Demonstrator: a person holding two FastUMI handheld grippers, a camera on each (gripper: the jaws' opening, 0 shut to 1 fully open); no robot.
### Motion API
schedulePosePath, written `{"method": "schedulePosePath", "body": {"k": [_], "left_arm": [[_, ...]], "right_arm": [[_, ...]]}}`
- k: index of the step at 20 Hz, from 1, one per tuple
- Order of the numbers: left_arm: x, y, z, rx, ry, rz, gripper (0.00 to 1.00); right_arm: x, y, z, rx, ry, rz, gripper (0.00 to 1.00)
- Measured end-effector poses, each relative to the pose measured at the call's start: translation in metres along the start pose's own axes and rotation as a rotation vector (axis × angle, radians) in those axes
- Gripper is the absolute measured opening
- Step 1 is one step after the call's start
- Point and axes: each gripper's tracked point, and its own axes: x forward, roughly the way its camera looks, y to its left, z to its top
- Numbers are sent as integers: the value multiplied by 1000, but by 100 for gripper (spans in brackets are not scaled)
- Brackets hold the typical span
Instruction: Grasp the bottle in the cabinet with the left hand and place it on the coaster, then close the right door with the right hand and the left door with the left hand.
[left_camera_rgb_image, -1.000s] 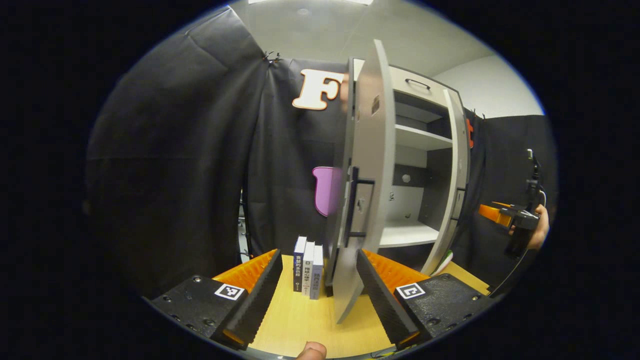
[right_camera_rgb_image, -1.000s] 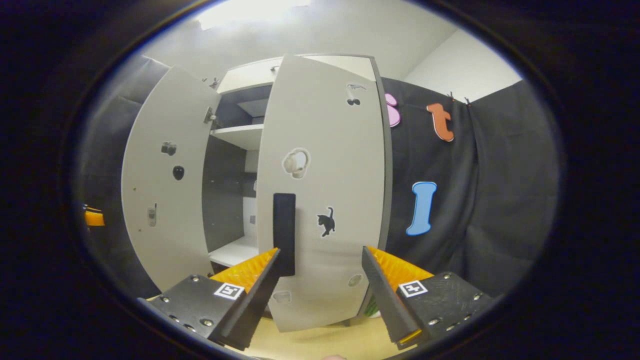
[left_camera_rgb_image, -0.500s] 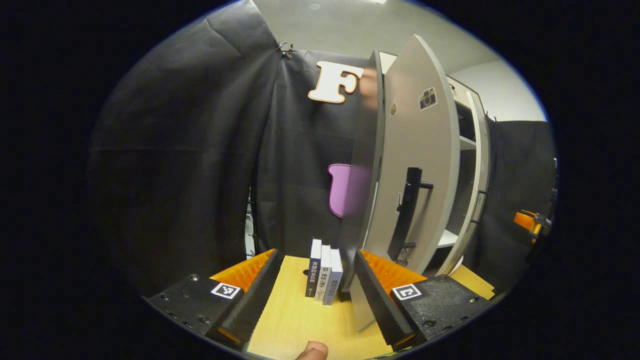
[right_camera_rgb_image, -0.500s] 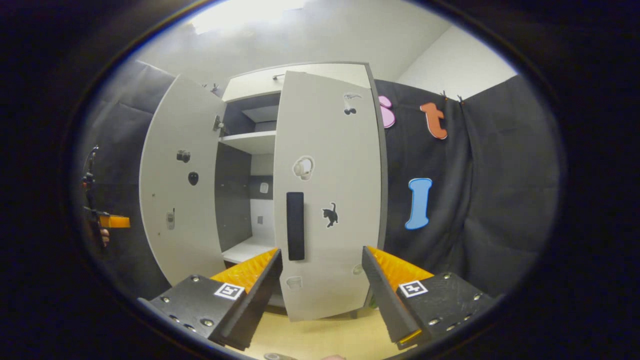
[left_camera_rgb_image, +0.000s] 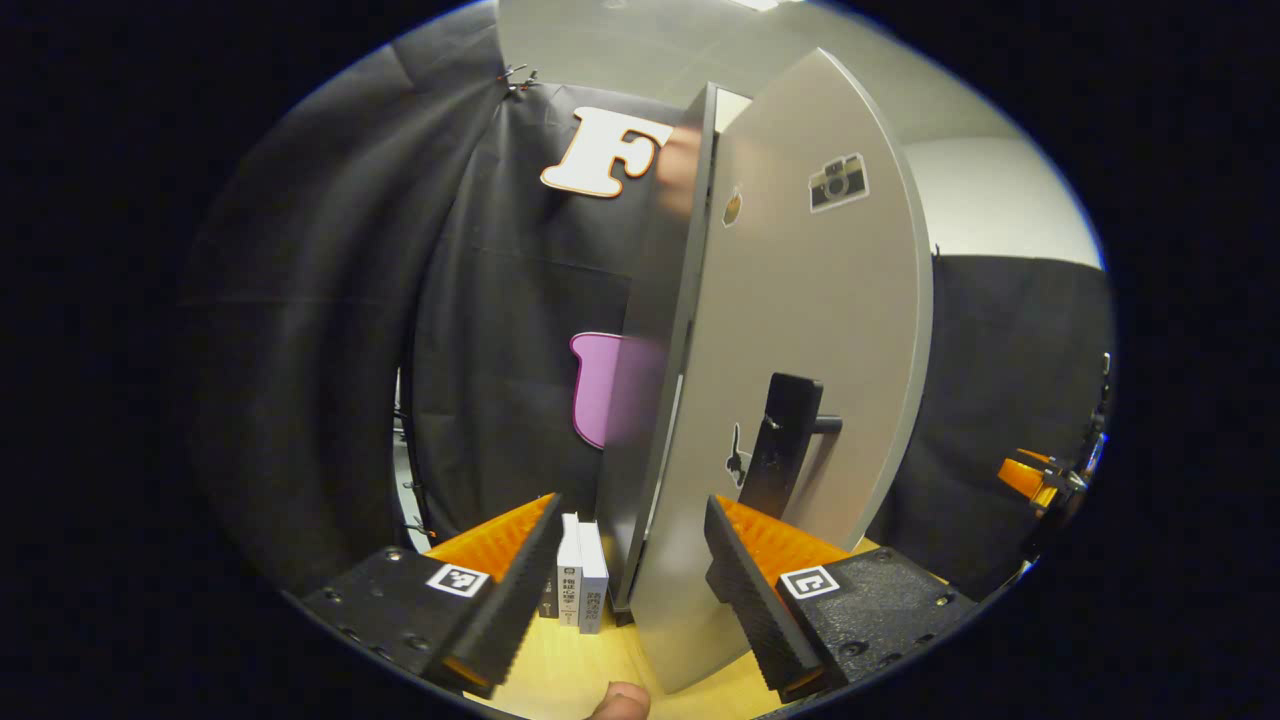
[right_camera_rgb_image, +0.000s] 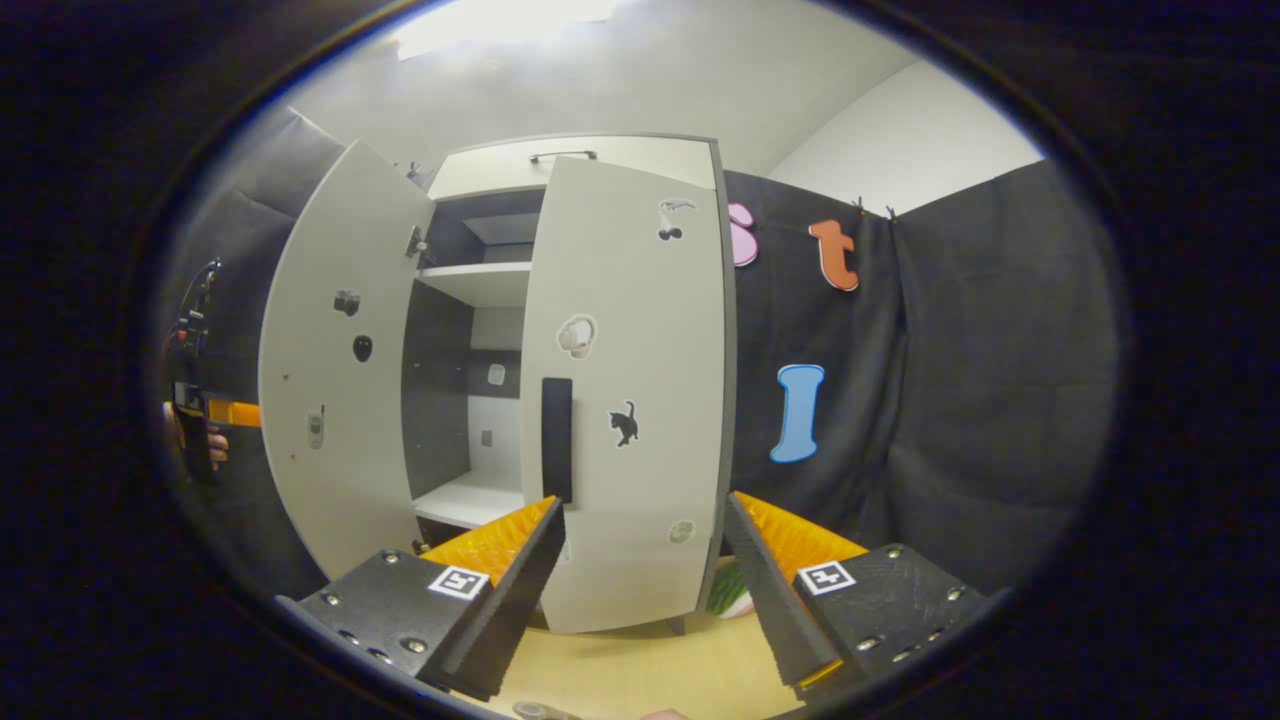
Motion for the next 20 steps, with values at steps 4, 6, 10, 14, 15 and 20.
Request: {"method": "schedulePosePath", "body": {"k": [4, 6, 10, 14, 15, 20], "left_arm": [[18, -24, -1, 80, 21, -24, 91], [27, -25, -1, 85, 20, 3, 91], [28, -37, -4, 45, 22, 11, 91], [37, -52, -4, 69, 22, 13, 92], [39, -57, -5, 78, 21, 19, 92], [48, -70, -3, 107, 0, 89, 92]], "right_arm": [[-5, -1, 2, -9, -1, -10, 96], [-6, -6, 3, -12, 3, -18, 96], [-10, -11, 7, -16, 1, -10, 96], [-11, -14, 7, -18, 16, 9, 96], [-10, -17, 7, -21, 17, 12, 96], [-4, -32, -1, -30, 42, 8, 96]]}}
